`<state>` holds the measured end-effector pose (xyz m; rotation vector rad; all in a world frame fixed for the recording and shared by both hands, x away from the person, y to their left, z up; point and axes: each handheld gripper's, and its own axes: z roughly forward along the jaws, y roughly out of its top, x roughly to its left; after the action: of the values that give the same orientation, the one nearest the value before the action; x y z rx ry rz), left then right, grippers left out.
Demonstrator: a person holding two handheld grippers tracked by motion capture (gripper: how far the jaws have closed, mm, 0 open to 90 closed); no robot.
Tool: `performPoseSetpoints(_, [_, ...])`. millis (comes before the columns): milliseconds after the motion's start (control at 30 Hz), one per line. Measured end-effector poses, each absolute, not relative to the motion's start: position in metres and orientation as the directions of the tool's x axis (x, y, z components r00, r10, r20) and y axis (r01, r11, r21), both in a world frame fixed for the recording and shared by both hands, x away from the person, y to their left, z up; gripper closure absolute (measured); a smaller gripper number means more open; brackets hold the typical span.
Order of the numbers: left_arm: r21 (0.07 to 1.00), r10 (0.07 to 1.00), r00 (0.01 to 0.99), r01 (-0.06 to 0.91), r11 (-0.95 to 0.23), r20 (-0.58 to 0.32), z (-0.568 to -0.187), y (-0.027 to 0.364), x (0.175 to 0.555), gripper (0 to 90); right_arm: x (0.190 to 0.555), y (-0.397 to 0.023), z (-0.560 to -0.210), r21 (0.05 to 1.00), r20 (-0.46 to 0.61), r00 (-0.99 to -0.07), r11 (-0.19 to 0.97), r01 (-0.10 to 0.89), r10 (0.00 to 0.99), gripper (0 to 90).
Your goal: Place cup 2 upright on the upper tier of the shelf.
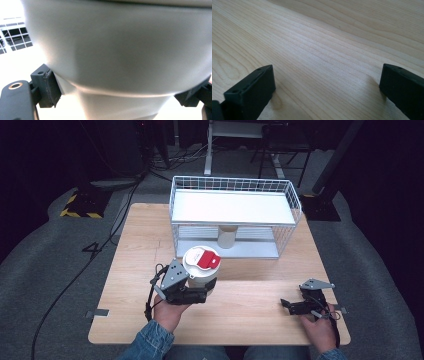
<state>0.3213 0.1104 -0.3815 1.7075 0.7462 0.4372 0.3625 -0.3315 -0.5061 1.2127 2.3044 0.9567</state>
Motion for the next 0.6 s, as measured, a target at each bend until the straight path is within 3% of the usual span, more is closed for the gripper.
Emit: performPoseSetpoints(600, [0.972, 0.672, 0.735, 0.209, -0.109, -0.083, -0.343, 0.110, 0.341, 13.6, 0.362, -0.331, -0.506, 0.711, -0.007, -0.562, 0.399, 0.578, 0.827, 0.2])
